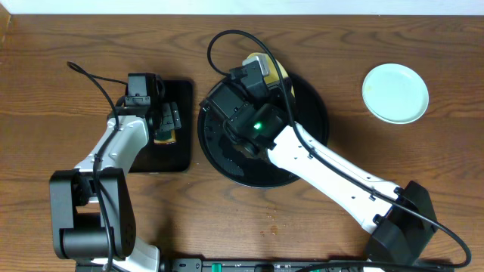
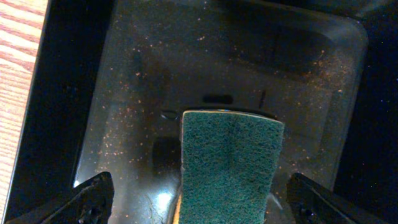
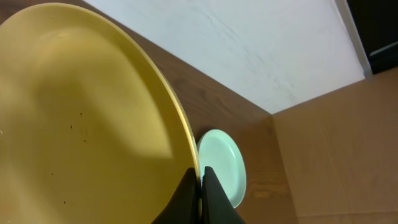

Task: Clean dirty plates on tray and stack at the side
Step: 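Lift the yellow plate upright off the round tray with the right gripper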

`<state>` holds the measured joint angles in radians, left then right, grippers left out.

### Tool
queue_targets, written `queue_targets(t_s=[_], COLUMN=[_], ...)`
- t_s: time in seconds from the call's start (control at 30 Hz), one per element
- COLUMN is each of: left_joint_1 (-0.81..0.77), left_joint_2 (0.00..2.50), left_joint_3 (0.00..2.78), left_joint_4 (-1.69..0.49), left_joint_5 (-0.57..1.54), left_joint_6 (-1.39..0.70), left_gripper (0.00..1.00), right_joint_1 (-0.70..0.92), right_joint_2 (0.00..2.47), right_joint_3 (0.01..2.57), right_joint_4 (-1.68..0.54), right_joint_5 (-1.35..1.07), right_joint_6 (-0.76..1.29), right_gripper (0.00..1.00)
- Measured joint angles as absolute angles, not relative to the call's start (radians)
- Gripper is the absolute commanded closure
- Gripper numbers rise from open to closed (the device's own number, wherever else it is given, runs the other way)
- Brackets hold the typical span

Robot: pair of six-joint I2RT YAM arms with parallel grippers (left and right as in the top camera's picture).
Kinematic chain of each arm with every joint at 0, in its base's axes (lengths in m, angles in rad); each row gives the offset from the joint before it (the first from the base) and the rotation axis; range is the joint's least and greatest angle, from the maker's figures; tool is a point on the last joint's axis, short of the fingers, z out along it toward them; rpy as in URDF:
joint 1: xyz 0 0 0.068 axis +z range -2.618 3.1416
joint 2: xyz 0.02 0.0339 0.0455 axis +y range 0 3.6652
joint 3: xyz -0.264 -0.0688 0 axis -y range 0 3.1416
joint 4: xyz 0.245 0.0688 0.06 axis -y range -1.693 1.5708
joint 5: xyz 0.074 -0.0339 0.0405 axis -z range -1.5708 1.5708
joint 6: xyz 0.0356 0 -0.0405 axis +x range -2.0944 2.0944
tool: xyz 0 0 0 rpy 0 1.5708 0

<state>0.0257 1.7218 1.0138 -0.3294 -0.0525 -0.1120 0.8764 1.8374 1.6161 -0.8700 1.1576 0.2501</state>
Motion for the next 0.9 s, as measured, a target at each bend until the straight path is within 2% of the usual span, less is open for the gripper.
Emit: queue_targets(t_s=[0.47, 0.73, 0.9], left_joint_1=[0.026, 0.026, 0.026], left_joint_2=[1.722, 1.722, 1.722], left_joint_3=[1.014, 1.014, 1.014], left_joint_4=[-0.329, -0.329, -0.329], left_joint_5=[-0.052, -0.052, -0.052], left_joint_6=[-0.112, -0.112, -0.112], left_gripper=[0.11, 0.11, 0.11], right_joint_1=[0.875, 0.797, 0.722], right_joint_2=[1.837, 1.837, 1.837], right_joint_3=[1.616, 1.616, 1.616], right_joint_4=[-0.869, -0.86, -0.865], right_joint_5=[1.151, 0.887, 0.818], right_joint_6=[0.264, 0.262, 0.263], right_gripper=[0.99, 0.99, 0.99])
